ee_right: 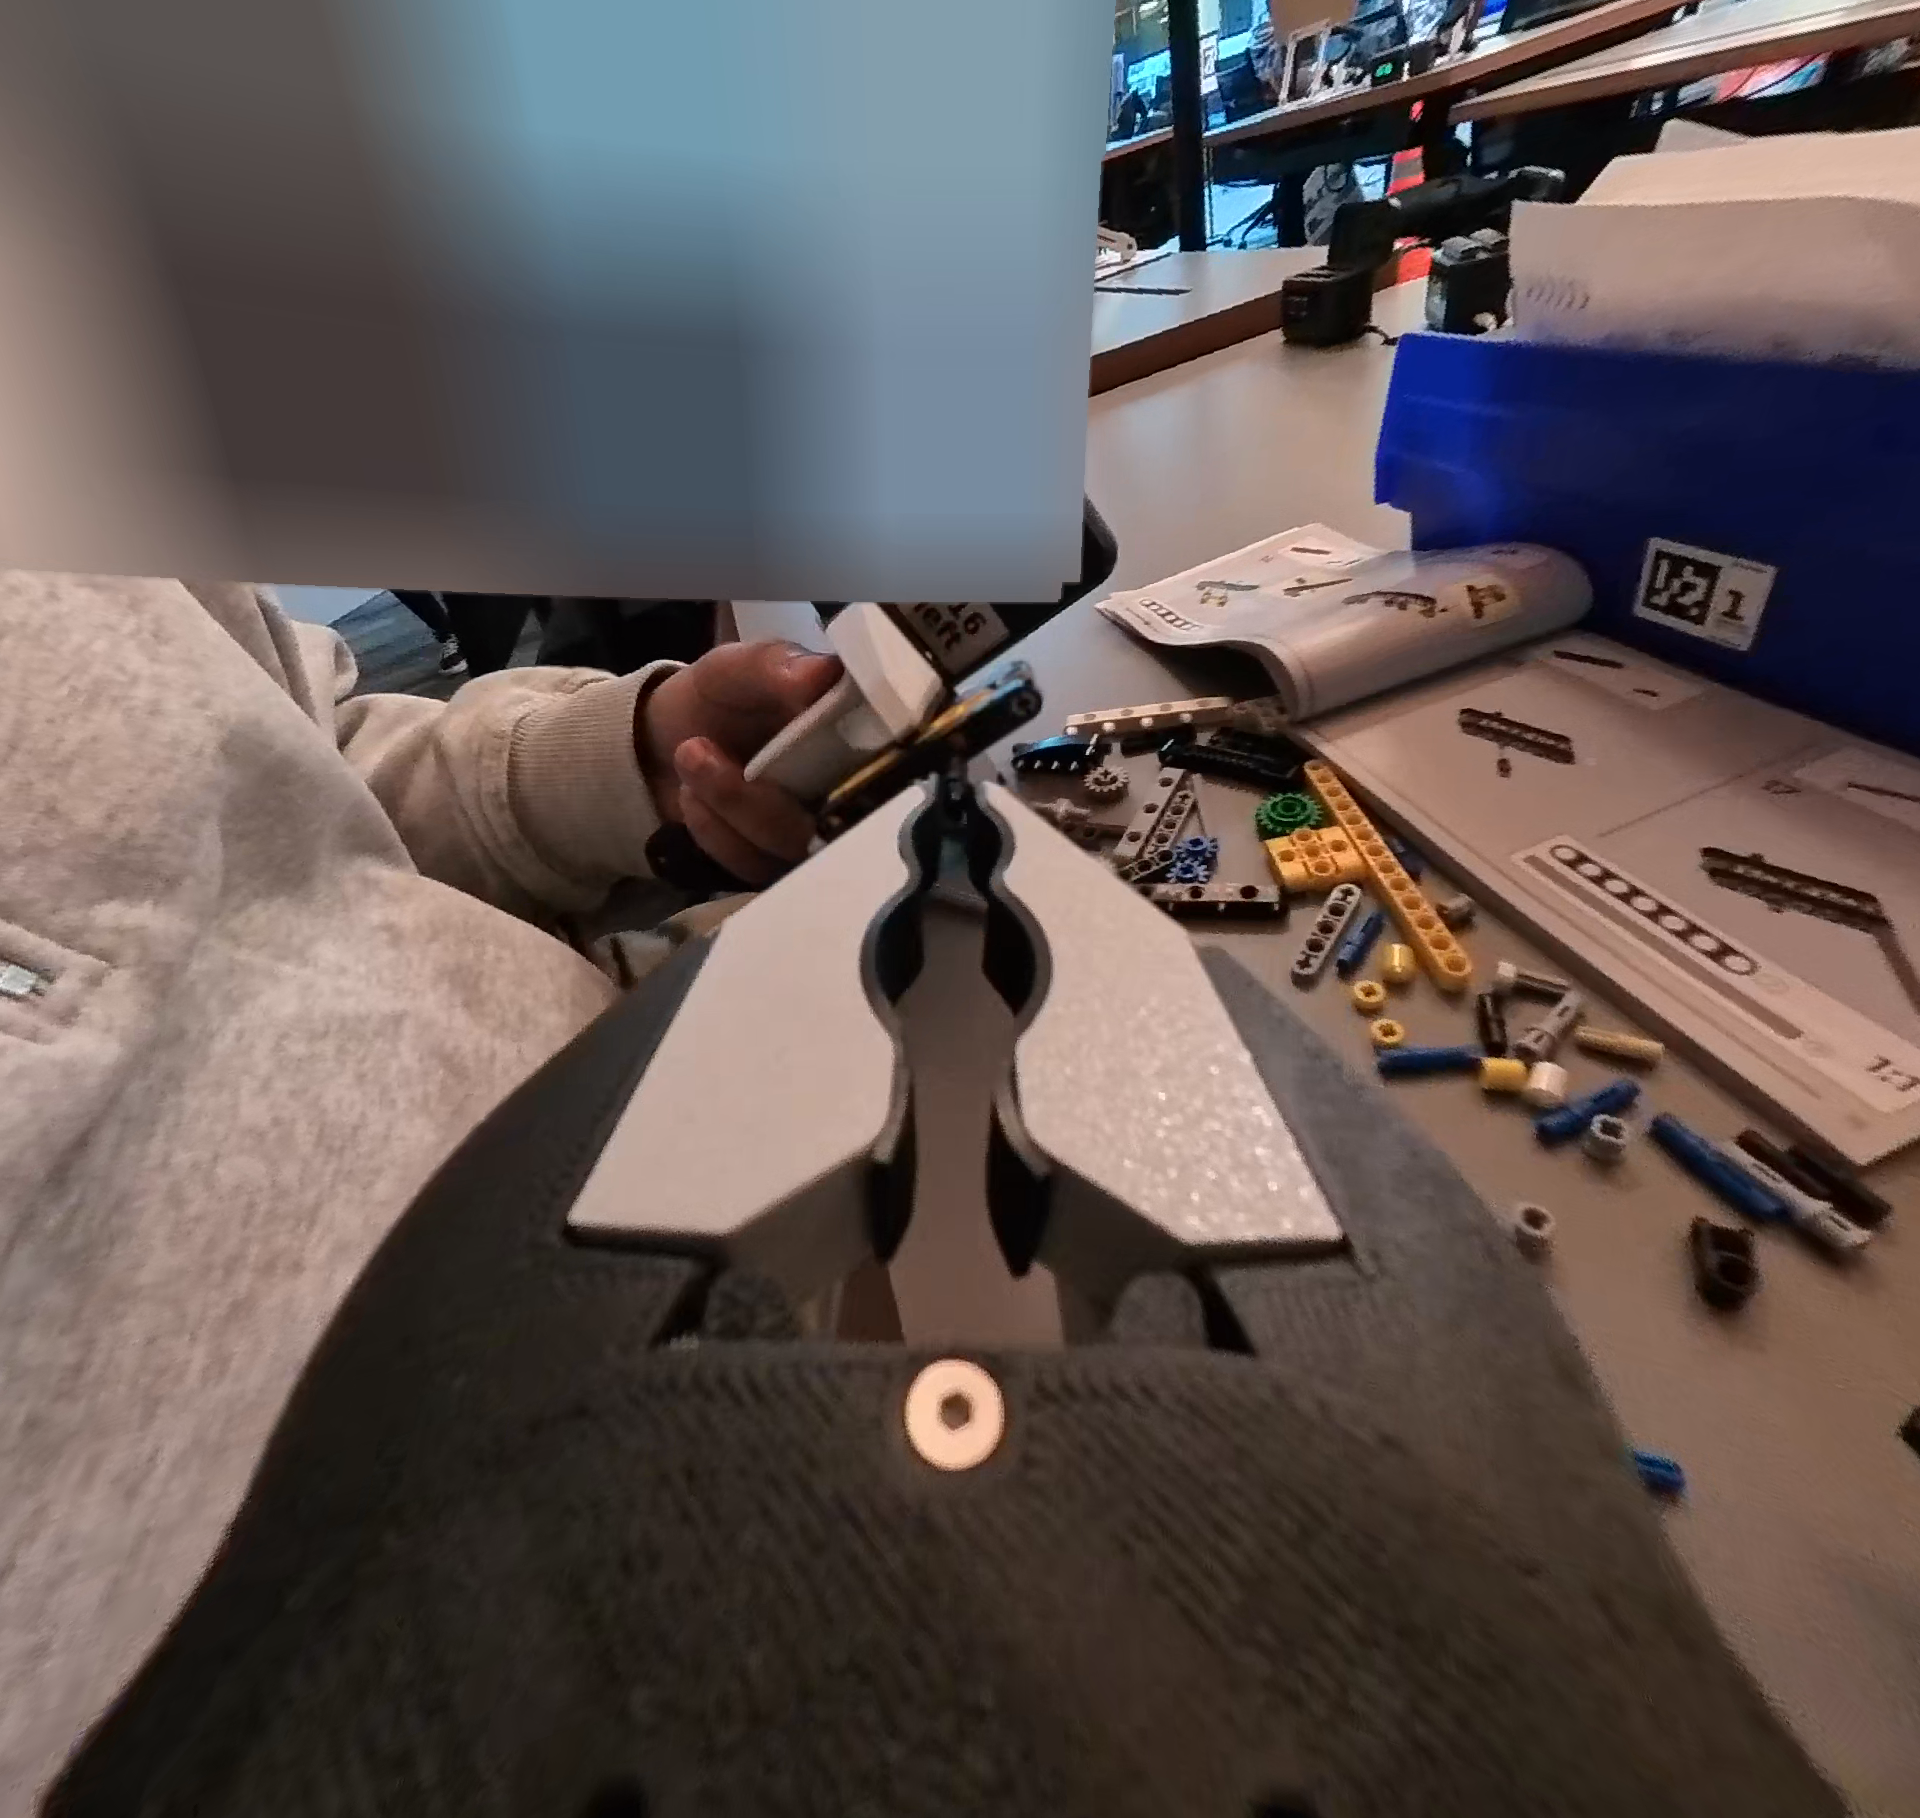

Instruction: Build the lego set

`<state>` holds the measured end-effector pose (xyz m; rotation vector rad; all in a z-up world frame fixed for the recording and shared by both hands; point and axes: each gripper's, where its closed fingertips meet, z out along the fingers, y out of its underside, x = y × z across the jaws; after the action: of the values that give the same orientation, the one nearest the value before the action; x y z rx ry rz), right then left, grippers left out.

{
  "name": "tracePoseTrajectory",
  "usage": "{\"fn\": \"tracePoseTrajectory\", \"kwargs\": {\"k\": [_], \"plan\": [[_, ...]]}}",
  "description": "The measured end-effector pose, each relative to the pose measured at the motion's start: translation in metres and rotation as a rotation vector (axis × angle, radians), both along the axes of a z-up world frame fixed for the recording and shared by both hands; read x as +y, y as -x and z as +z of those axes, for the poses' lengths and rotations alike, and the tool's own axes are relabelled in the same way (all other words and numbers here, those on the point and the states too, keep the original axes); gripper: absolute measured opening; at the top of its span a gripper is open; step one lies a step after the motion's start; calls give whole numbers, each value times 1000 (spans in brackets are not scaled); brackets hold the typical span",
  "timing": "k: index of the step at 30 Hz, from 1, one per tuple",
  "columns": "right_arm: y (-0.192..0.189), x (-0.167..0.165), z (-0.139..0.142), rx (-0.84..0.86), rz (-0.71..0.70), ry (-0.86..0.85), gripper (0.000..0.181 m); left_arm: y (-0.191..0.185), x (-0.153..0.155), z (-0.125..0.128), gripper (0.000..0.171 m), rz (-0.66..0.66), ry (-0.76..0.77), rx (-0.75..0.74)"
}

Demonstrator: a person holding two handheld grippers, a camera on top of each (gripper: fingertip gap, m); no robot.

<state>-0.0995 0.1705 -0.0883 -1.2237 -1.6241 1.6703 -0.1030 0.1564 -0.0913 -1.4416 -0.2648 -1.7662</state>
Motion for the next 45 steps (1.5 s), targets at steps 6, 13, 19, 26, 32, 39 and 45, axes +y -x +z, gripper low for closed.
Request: {"fn": "tracePoseTrajectory", "kwargs": {"k": [6,13,19,26,32,39,45], "plan": [[0,0,-6,-34,13,-6,2,1,0,-8,9,-3,12,54],[0,-2,-12,-57,31,-22,2,-4,-2,-12,9,-31,21,91],[1,-4,-16,-68,41,-37,2,-1,0,-16,8,-3,35,141],[1,-7,-19,-84,54,-40,2,-2,1,-18,9,9,41,160],[2,-7,-20,-86,44,-50,2,-4,2,-19,9,8,46,164],[2,-5,-20,-88,38,-34,2,-6,1,-18,9,-9,38,160],[2,-7,-19,-88,52,-25,2,-5,1,-18,8,-4,39,160]]}}
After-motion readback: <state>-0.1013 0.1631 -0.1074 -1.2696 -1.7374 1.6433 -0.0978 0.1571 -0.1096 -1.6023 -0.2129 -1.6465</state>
